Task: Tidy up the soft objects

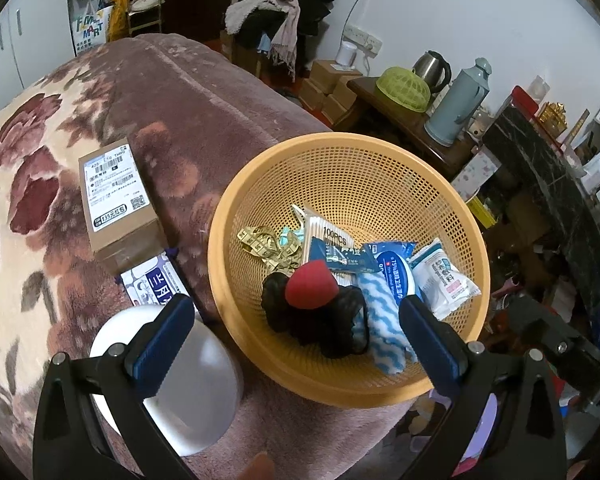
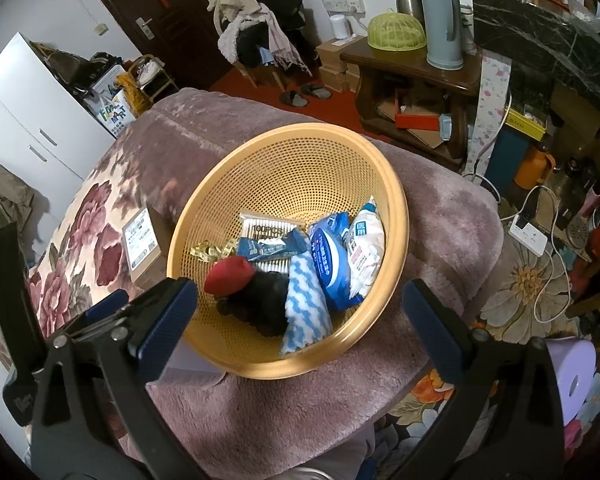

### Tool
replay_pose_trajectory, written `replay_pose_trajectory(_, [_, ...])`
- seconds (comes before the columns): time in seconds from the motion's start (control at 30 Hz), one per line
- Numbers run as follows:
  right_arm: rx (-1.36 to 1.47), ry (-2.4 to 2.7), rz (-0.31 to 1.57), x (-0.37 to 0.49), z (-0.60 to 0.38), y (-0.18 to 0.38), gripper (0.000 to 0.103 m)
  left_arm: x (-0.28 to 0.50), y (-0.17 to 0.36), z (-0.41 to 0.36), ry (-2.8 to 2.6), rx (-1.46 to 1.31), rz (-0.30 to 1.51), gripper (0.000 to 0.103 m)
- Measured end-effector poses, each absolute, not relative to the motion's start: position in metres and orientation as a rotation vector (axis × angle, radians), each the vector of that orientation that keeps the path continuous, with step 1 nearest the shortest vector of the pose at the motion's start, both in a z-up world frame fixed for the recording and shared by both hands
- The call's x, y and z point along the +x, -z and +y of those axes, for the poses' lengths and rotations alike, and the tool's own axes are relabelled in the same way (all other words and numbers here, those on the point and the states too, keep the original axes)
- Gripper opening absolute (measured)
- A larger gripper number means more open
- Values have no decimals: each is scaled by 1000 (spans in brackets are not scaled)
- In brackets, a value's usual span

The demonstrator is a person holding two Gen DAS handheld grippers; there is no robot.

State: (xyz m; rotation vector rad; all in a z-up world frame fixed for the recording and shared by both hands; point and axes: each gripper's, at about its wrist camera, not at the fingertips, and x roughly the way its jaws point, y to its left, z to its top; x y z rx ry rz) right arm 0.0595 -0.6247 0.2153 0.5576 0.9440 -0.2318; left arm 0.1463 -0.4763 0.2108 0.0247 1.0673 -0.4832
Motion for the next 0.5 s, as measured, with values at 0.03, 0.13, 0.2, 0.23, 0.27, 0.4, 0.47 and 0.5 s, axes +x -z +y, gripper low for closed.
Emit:
replay_pose_trajectory(0.03, [557, 230, 941, 59, -624, -216, 103, 144, -212, -474, 479, 25, 1057, 102])
replay_pose_trajectory(0.13, [558, 225, 940, 55, -621, -216, 103, 139, -215, -472, 468, 48, 1032, 102])
replay_pose_trajectory(0.2, [551, 220, 943, 53, -617, -216, 103, 133, -217, -471, 451, 77, 1007, 102])
replay_pose_trajectory(0.23, [548, 219, 944, 52, -614, -216, 103, 131, -219, -469, 462, 73, 999, 102])
replay_pose_trajectory(0.27, [547, 216, 944, 51, -611, -216, 103, 130, -219, -467, 469, 68, 1002, 102])
replay_pose_trajectory(0.4, [538, 207, 934, 43, -597, -218, 103, 118, -226, -459, 448, 87, 955, 102])
replay_pose_trajectory(0.47, [523, 205, 931, 39, -589, -219, 103, 112, -229, -454, 458, 90, 936, 102])
replay_pose_trajectory(0.5, [509, 205, 928, 37, -585, -221, 103, 109, -231, -450, 467, 83, 934, 102])
